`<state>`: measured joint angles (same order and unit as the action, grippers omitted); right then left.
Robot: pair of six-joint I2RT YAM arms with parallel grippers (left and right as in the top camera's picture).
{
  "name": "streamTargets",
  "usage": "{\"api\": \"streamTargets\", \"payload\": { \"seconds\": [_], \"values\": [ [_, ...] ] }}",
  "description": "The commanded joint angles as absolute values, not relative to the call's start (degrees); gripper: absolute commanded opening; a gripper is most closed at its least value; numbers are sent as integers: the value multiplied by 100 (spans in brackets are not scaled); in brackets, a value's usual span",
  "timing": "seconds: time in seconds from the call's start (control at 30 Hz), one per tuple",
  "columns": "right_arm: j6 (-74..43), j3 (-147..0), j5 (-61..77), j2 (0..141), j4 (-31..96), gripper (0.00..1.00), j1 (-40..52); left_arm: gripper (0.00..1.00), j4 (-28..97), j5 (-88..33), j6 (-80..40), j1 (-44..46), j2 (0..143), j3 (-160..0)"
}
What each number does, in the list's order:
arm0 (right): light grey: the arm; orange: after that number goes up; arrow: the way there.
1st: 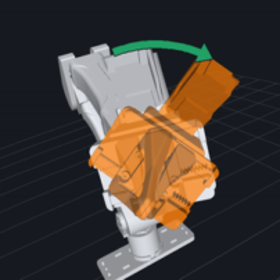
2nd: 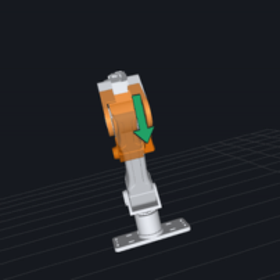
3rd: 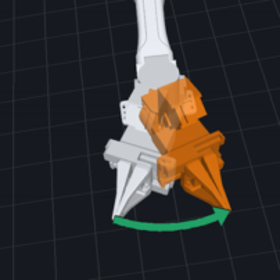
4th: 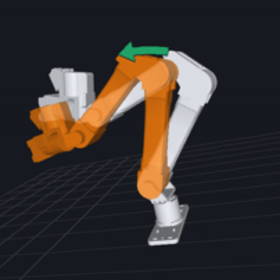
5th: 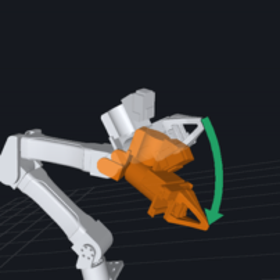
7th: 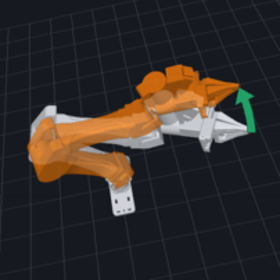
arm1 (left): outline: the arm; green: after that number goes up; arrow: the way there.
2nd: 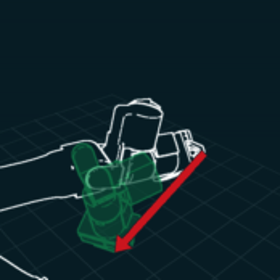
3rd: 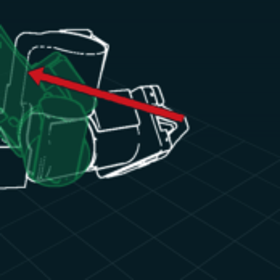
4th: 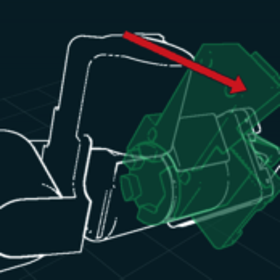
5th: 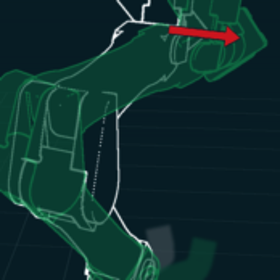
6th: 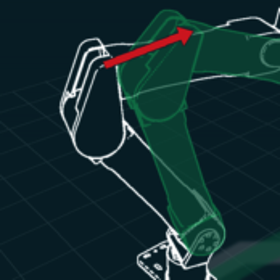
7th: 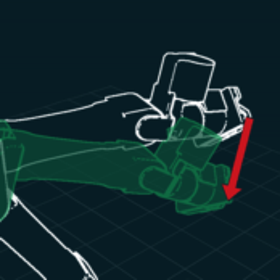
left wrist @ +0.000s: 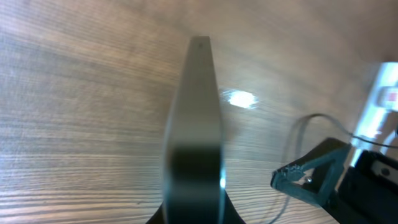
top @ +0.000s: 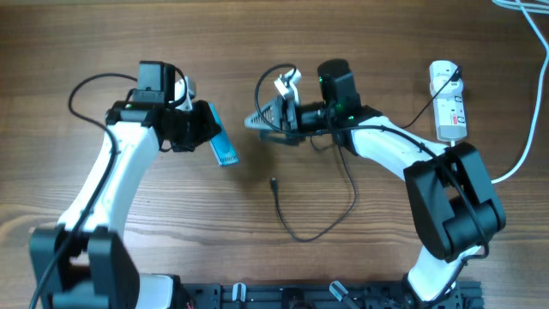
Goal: Plug charger to phone and switch on socket
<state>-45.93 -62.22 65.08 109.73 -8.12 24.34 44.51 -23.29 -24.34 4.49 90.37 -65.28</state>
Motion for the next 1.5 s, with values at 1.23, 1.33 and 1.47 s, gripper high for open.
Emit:
{"api": "streamTargets", "payload": {
  "seconds": [1.23, 1.33, 1.47],
  "values": [
    [-3618, -6230, 1745, 11041, 2169, 100, 2303, 4, 5686, -5734, -3039, 1066, 10403, -6455],
    [-3616, -6230, 1743, 11041, 2169, 100, 2303, 5, 6735, -6466, -3039, 878, 10403, -6455],
    [-3616, -6230, 1743, 11041, 2165, 100, 2303, 4, 7343, -7548, -3039, 899, 10403, -6455]
  ]
}}
